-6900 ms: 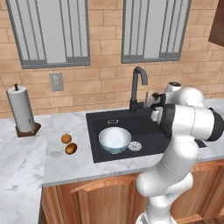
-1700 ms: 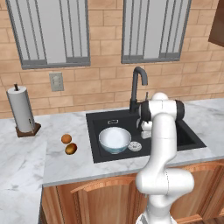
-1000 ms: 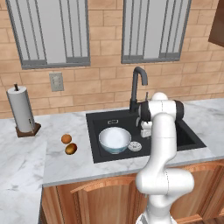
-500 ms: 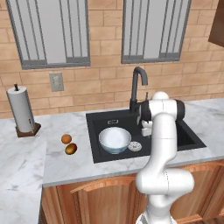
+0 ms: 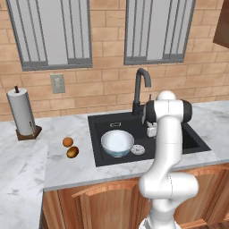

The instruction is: Remove the mango and tangerine from the sink. Then move the bowl and cup from the counter to the sink for washing.

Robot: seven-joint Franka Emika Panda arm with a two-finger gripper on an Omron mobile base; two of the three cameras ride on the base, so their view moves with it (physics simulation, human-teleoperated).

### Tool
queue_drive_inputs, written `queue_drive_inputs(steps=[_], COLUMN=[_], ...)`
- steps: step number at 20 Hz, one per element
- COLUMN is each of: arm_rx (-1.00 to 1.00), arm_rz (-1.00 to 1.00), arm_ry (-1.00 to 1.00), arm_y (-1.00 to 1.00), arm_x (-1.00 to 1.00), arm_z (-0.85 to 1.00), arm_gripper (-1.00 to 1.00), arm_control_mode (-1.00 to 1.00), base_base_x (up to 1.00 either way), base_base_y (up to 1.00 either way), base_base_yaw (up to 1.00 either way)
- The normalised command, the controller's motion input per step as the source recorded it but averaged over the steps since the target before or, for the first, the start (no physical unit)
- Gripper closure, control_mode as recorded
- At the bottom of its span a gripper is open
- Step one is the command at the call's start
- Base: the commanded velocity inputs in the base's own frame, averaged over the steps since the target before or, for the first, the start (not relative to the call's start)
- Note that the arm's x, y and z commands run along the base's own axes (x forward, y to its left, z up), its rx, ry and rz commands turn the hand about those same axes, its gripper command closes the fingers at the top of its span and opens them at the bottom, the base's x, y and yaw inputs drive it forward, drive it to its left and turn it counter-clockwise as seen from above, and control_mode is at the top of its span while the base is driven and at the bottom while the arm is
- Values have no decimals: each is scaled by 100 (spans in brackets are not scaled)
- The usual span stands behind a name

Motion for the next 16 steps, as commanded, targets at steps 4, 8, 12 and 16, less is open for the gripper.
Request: queue_drive_inputs(steps=[4, 8, 12, 16], arm_rx=[2, 3, 3, 1], arm_rz=[0, 0, 0, 0], arm_ry=[2, 0, 0, 0], arm_y=[0, 1, 4, 5], arm_x=[-25, -26, -30, -32], arm_z=[38, 40, 40, 39], arm_gripper=[-100, -100, -100, -100], arm_control_mode=[-100, -100, -100, -100], base_base_x=[0, 0, 0, 0], base_base_y=[0, 0, 0, 0], base_base_yaw=[0, 0, 0, 0])
